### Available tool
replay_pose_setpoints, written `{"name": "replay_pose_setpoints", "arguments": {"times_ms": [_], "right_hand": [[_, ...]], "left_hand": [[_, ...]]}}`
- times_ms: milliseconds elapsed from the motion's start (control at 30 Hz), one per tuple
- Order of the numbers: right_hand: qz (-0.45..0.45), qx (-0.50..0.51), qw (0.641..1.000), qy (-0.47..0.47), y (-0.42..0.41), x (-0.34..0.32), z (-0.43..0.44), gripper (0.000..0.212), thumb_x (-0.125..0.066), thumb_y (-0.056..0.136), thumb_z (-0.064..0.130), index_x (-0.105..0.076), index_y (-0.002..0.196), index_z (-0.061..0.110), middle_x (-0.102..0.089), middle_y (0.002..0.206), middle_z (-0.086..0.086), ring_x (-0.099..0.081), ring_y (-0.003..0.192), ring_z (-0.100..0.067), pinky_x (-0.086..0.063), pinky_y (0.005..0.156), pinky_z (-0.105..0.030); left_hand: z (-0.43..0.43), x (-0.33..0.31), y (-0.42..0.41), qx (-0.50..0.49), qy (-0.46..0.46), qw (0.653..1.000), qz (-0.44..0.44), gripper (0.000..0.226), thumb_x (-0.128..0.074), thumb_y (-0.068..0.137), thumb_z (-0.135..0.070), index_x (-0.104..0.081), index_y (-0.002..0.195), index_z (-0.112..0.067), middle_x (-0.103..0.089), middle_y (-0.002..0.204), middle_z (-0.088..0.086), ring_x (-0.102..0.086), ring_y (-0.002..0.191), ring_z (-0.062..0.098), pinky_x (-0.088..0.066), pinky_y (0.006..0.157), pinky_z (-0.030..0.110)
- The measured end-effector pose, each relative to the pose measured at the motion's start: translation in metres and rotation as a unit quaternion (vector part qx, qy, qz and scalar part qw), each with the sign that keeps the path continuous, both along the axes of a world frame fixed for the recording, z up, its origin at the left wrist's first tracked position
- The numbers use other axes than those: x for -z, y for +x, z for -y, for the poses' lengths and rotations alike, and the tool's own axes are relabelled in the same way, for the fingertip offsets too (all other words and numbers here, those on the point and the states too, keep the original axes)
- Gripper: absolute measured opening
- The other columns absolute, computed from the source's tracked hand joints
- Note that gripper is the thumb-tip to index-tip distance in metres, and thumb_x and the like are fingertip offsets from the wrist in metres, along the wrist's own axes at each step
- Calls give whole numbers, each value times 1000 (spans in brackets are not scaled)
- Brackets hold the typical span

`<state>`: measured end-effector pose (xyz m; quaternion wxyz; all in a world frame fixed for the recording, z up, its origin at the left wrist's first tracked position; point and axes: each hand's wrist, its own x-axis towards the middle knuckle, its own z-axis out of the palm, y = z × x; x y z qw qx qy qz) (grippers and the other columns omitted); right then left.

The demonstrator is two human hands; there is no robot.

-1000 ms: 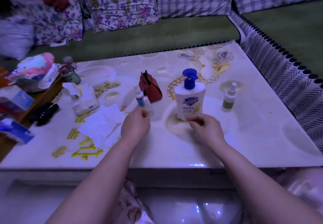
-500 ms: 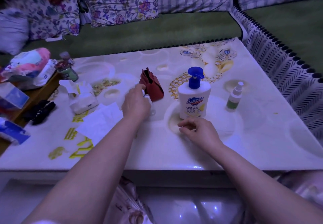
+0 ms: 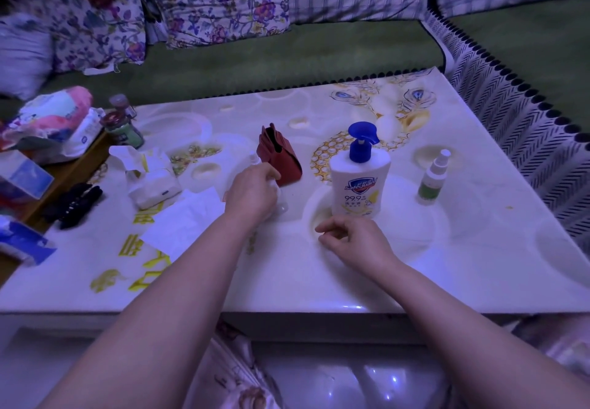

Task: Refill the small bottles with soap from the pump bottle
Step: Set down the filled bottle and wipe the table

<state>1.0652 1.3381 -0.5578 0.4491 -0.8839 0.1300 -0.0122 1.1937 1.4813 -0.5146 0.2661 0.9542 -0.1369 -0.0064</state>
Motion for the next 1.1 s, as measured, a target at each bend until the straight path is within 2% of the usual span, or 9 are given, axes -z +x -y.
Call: {"name": "replay_pose_setpoints", "arguments": {"times_ms": [167,233,333,467,600,700,833,967,1100], "right_hand": [[27,28,999,-13,-4,-7,-3,38,-70,80,27,-63,117,27,-67,108,11,-60,104,-4,-45,89,-22],[39,42,998,-15,-7,-9,-5,56,-74,75,32,-56,128,29,-62,121,10,-56,114,-6,-44,93,-24],[59,35,997,-31,-13,-11,-8,72,-78,71,39,-48,135,30,-58,128,8,-52,120,-10,-43,97,-30],[81,27,996,-35,-24,-14,-9,53,-73,77,34,-56,127,28,-64,120,11,-57,115,-5,-43,91,-25],[99,34,994,-45,-30,-14,-6,35,-70,80,29,-63,115,30,-69,106,14,-63,102,-1,-47,88,-29],[110,28,992,-57,-31,-16,-3,38,-70,81,30,-62,118,32,-68,106,14,-63,100,-3,-46,92,-36],[124,25,990,-66,-30,-15,2,41,-68,81,33,-61,121,36,-67,103,13,-60,101,-7,-45,91,-41],[128,30,988,-77,-30,-13,5,39,-69,82,30,-62,120,34,-65,100,14,-58,102,-11,-43,91,-41],[125,28,986,-107,-29,-16,8,39,-69,82,27,-63,120,34,-60,95,17,-53,105,-14,-39,89,-35]], "left_hand": [[-3,-22,-23,50,-65,996,-16,23,-51,87,-11,-64,101,-24,-59,72,-22,-56,90,14,-49,79,35],[-5,-32,-39,96,-99,989,-52,21,-54,87,-10,-65,100,-22,-59,72,-19,-55,80,11,-45,67,29],[-9,-37,-57,146,-137,975,-97,19,-55,88,-10,-64,97,-24,-60,82,-18,-56,80,9,-40,63,22],[-11,-37,-73,152,-156,969,-114,16,-57,89,-10,-63,95,-24,-64,91,-7,-59,84,10,-42,64,18],[-11,-38,-83,186,-112,972,-84,21,-63,85,-10,-61,97,-28,-61,88,-16,-57,81,1,-42,62,7],[-9,-37,-86,215,-87,972,-46,22,-66,83,-9,-63,94,-28,-61,81,-12,-56,77,0,-45,73,17],[-4,-37,-88,223,-66,972,9,16,-63,85,-10,-64,96,-22,-59,79,-14,-53,78,-1,-40,71,15],[2,-36,-86,231,2,972,47,8,-59,90,-25,-61,97,-22,-62,89,-5,-53,91,18,-45,76,38],[6,-33,-84,174,100,980,9,35,-42,94,-48,-60,81,-20,-64,84,2,-57,86,21,-47,73,38]]}}
